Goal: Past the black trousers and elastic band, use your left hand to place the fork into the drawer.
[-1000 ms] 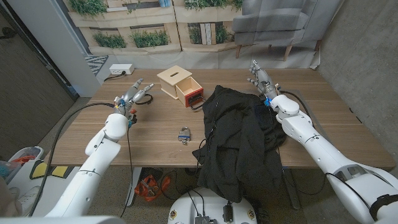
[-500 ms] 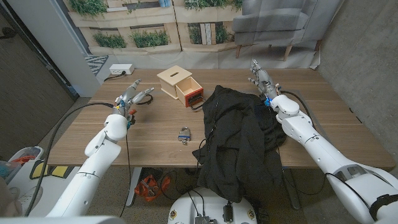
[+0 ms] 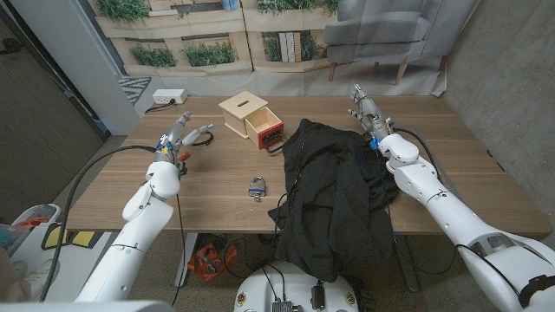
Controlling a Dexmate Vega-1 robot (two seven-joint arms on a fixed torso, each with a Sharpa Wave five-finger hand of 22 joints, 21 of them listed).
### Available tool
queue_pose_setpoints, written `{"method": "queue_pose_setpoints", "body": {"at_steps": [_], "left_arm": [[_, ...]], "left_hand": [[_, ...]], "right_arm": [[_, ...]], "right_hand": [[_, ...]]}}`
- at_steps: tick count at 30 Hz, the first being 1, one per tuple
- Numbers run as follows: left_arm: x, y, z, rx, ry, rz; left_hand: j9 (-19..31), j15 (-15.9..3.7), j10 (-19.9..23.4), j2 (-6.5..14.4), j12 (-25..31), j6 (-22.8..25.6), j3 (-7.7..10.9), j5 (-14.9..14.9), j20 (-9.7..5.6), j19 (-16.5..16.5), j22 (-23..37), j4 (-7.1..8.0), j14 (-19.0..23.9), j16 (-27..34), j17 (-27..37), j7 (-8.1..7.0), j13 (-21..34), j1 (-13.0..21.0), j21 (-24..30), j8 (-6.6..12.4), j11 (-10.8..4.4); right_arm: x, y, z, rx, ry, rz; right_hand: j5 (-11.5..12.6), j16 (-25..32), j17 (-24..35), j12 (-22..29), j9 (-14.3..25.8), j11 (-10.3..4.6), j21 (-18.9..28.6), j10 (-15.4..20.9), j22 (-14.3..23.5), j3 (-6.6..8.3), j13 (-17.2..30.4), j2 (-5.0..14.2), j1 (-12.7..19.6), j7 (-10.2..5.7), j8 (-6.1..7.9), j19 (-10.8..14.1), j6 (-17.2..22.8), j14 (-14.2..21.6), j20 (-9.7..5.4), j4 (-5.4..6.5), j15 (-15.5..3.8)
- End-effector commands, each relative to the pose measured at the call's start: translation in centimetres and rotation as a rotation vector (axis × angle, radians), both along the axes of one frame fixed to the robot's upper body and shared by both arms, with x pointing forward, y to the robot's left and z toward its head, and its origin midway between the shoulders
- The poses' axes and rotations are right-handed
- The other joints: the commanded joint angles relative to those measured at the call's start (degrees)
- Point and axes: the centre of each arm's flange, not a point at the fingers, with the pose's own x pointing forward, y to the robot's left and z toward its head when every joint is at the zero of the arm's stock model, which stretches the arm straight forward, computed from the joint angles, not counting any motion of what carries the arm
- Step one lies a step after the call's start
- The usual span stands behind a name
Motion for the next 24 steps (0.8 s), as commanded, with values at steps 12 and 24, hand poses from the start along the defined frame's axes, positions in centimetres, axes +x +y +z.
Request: {"method": "queue_pose_setpoints", "body": {"at_steps": [12, 24], "left_arm": [[-0.6, -0.8, -0.7, -0.04, -0.013, 0.091], [-0.7, -0.8, -0.4, 0.014, -0.013, 0.17]], "left_hand": [[0.23, 0.02, 4.81, 6.86, 1.83, 0.42, 5.55, -0.83, 2.03, 2.41, 0.24, -1.03, 3.26, 0.8, 0.24, 0.62, 1.8, 13.08, 0.35, 0.41, -1.1], [0.27, -0.07, 6.09, 6.11, 2.23, 2.05, 4.62, -1.48, 1.81, 2.94, 0.31, 0.08, 3.86, 0.92, 0.45, 0.63, 2.73, 13.64, 0.32, 0.8, -1.8]], "right_arm": [[0.0, -1.2, -0.1, 0.003, 0.001, -0.01], [0.4, -1.4, -0.1, -0.003, 0.003, -0.013]], "right_hand": [[-0.04, 0.38, 0.14, -0.09, 0.14, 0.01, 0.2, 0.1, 0.33, 0.13, 0.26, 0.41, 0.12, 0.01, 0.14, 0.25, 0.34, -0.3, -0.39, -0.26, -0.29], [-0.05, 0.39, 0.15, -0.09, 0.14, 0.05, 0.2, 0.13, 0.33, 0.09, 0.26, 0.49, 0.06, -0.06, 0.14, 0.25, 0.38, -0.3, -0.37, -0.32, -0.27]]}}
